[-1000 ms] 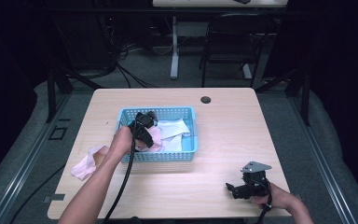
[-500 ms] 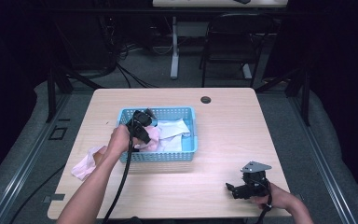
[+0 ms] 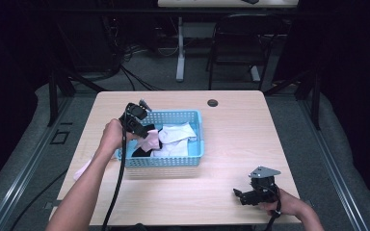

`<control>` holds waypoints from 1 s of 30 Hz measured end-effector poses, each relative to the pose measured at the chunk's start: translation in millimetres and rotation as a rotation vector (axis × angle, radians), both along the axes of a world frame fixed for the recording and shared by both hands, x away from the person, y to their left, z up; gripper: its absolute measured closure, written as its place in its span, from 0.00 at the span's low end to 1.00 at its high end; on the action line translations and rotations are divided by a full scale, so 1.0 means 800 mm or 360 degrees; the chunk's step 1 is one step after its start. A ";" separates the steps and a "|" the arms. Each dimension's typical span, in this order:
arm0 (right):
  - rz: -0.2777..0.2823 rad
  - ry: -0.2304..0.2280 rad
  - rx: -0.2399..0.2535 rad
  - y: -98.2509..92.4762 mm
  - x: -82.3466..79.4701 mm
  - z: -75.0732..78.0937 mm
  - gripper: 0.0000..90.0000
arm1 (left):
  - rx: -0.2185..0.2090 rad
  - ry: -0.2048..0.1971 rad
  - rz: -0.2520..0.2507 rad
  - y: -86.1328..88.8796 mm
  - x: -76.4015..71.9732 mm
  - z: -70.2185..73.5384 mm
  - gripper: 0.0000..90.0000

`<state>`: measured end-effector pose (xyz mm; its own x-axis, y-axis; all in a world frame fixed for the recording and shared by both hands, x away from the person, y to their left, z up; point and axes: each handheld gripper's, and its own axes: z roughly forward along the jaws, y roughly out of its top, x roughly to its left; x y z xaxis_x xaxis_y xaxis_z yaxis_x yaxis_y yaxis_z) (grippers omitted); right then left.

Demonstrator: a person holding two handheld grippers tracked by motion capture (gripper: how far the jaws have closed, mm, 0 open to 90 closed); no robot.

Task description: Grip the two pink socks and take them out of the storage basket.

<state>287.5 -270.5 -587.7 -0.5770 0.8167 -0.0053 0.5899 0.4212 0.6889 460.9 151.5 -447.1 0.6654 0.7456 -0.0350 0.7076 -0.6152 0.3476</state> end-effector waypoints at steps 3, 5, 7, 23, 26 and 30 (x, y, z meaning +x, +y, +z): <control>-0.0001 0.0007 -0.0001 0.000 0.000 0.000 0.00 | -0.0019 -0.0013 -0.0003 0.005 -0.001 0.009 0.96; -0.0001 0.0007 -0.0001 0.000 0.000 0.000 0.00 | -0.0024 -0.0027 0.0000 0.008 -0.001 0.015 0.95; 0.0001 0.0005 -0.0001 0.000 0.000 0.000 0.00 | -0.0027 -0.0031 0.0005 0.010 -0.002 0.022 0.95; 0.0000 0.0000 0.0010 0.000 0.000 0.000 0.00 | -0.0027 -0.0118 0.0024 0.029 -0.006 0.069 0.95; -0.0001 0.0001 0.0010 0.000 0.000 0.000 0.00 | -0.0032 -0.0143 0.0028 0.034 -0.007 0.078 0.95; -0.0001 0.0000 0.0010 0.000 0.000 0.000 0.00 | -0.0038 -0.0160 0.0036 0.039 -0.009 0.088 0.95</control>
